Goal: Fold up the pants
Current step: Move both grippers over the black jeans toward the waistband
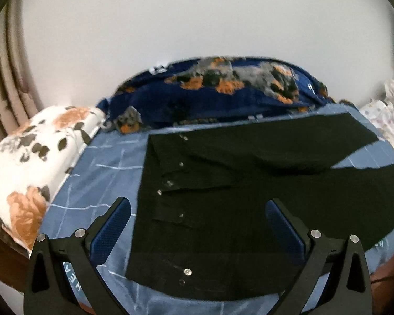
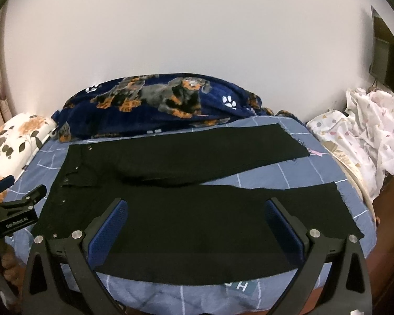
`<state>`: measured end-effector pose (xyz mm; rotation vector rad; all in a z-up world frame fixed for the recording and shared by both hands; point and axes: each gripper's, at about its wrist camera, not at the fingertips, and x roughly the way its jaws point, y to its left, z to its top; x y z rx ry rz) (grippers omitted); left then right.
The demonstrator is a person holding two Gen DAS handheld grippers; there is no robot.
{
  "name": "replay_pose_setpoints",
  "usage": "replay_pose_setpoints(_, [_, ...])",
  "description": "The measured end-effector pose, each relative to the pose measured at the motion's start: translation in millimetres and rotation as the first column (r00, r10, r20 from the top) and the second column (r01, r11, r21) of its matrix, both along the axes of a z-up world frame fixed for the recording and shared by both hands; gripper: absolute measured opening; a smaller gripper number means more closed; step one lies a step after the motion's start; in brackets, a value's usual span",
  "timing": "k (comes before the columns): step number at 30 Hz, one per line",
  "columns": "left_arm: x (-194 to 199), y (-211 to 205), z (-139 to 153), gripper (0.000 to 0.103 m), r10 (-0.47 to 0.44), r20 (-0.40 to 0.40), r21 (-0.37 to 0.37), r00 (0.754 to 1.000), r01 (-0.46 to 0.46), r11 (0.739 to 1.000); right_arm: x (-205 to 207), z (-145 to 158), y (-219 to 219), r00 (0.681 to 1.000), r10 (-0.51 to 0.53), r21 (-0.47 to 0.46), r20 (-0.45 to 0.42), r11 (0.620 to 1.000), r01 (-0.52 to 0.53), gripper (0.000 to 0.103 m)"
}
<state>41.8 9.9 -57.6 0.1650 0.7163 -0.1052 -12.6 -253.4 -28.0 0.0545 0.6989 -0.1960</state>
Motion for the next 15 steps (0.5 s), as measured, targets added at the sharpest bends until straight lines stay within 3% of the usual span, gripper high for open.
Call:
replay_pose_setpoints(2, [21.6, -8.8, 5.8, 0.102, 0.006, -0.02, 0.02, 1.0, -0.005, 1.0, 0.2, -1.2, -0.5, 1.0, 0.001, 0.002, -0.001, 1.0, -0.001, 0.103])
replay_pose_setpoints(15, [37.3, -17.1, -1.8, 0.102, -0.017, -0.015, 0.041, 1.0, 0.018, 0.999, 21.1, -16.8, -7.2, 0.998, 0.025, 0.037, -0.051, 0.999, -0.024, 0.103])
